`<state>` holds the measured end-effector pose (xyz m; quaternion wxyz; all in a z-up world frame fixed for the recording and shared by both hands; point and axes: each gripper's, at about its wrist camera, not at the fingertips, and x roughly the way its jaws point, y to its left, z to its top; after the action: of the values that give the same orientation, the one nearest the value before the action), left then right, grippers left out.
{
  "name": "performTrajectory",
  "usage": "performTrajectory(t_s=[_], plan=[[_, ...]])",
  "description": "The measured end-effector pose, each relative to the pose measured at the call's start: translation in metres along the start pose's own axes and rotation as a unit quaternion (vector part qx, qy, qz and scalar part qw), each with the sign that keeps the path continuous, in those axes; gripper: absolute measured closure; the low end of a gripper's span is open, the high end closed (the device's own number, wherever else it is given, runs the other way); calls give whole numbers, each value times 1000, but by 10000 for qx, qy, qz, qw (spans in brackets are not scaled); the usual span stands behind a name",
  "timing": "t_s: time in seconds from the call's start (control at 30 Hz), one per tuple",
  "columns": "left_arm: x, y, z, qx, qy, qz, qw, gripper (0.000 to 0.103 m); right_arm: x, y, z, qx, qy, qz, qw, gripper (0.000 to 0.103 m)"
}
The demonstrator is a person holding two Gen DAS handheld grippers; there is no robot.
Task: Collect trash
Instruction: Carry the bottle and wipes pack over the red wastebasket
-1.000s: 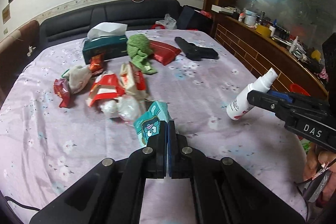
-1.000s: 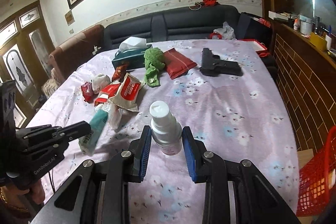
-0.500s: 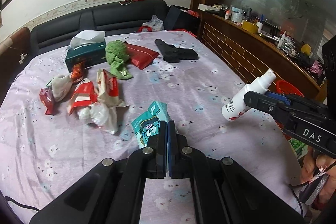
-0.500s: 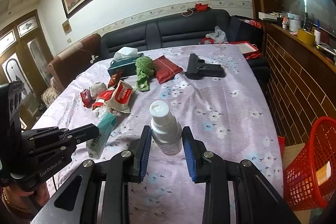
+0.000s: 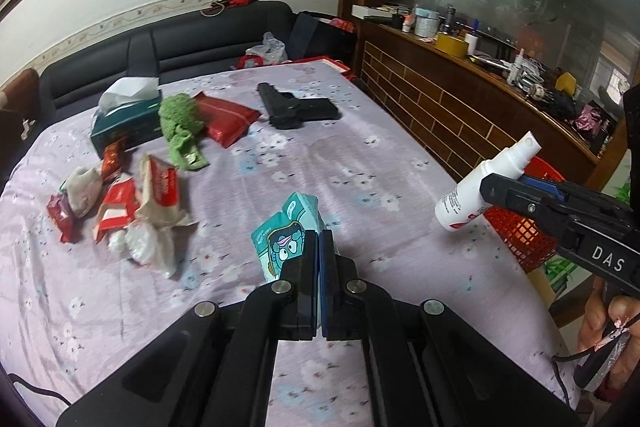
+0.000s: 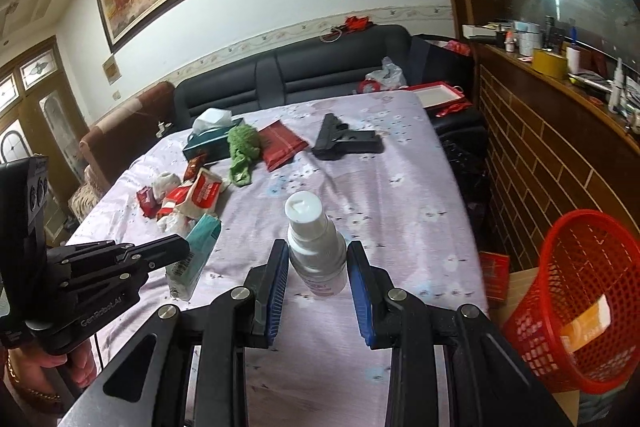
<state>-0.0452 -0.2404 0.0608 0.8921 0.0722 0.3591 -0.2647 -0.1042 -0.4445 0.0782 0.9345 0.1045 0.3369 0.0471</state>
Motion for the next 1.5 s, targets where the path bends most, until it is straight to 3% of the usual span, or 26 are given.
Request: performTrajectory(t_s=[0.9,1.2,1.5], plan=[[29,-113,40,692,-42,-595,9958,103,-87,-98,-9,526,-495,-667,9952,71],[41,-176,53,1140,-54,-950,9889,103,-124,-148,-19,893,-698,-1006,9885,71],[71,-231,58,1353,196,-1498,9792,103,-144,-194,-33,1234,-763,-1288,9810,71]])
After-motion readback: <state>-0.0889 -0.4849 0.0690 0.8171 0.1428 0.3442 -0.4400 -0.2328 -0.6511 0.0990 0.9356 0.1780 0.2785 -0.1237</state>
